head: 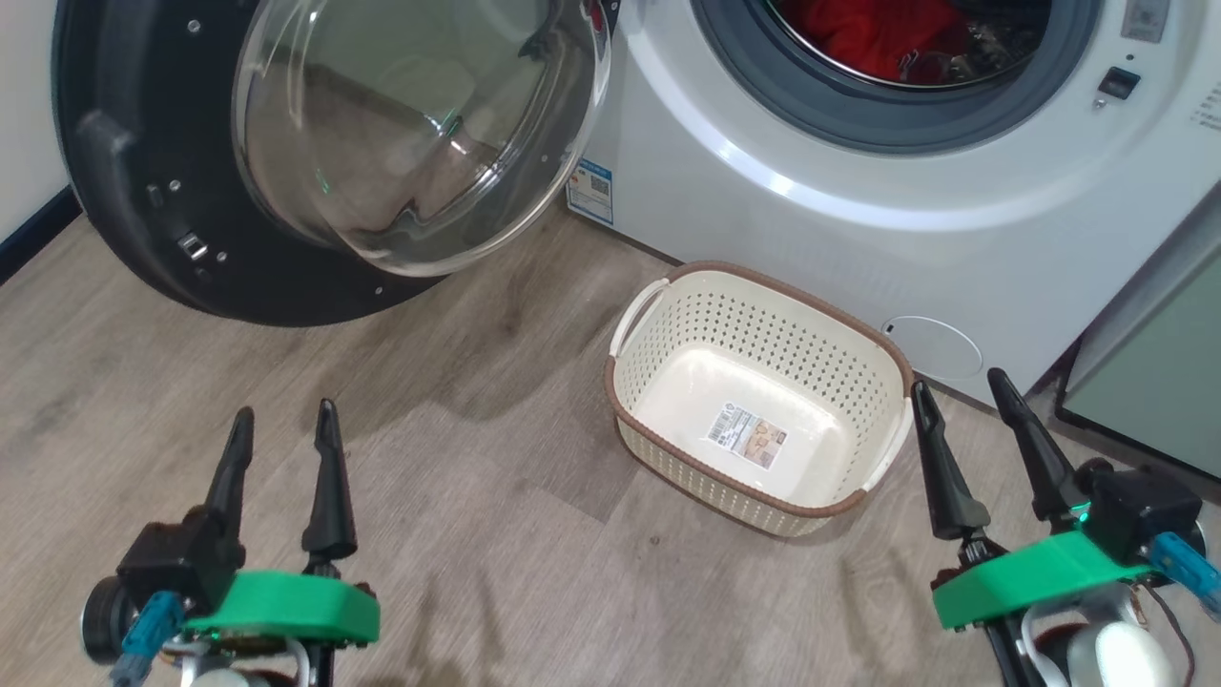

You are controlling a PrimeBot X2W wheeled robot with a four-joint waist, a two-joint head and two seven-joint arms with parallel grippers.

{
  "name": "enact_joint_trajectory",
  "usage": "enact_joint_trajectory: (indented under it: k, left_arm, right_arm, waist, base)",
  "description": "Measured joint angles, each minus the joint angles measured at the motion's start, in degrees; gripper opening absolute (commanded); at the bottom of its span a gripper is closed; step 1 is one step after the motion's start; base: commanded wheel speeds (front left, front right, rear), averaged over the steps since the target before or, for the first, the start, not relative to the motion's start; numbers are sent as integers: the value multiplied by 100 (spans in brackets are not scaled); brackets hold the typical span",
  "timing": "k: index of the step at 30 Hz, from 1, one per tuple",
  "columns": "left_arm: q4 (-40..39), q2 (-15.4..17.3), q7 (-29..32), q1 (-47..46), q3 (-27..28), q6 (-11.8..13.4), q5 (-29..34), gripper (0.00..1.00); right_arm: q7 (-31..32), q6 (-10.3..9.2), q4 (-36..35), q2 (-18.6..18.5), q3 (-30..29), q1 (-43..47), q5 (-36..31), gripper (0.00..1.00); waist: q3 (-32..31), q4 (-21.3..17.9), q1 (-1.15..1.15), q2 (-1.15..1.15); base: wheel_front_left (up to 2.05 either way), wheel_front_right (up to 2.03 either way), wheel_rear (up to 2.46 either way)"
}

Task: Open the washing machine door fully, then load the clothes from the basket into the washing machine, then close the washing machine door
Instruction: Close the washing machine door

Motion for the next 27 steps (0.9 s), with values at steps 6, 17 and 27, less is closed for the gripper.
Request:
enact_joint_trajectory:
  k: [6,17,27]
  left_arm:
    - [22,-24,0,4,49,-144,8,0]
    - [-641,-432,-1,-2,489,-747,-756,0]
    - [-1725,-265,333,-1283,2126,-1656,-4625,0]
  right_arm:
    - [0,0,1,0,-1,-1,0,100]
    - [0,0,-36,0,-36,-1,0,100]
    - [70,0,-164,0,-103,-10,-35,100]
  waist:
    - [-1,-16,0,0]
    - [23,58,0,0]
    - [117,179,0,0]
  base:
    - [0,0,0]
    - [0,0,0]
    - [0,0,0]
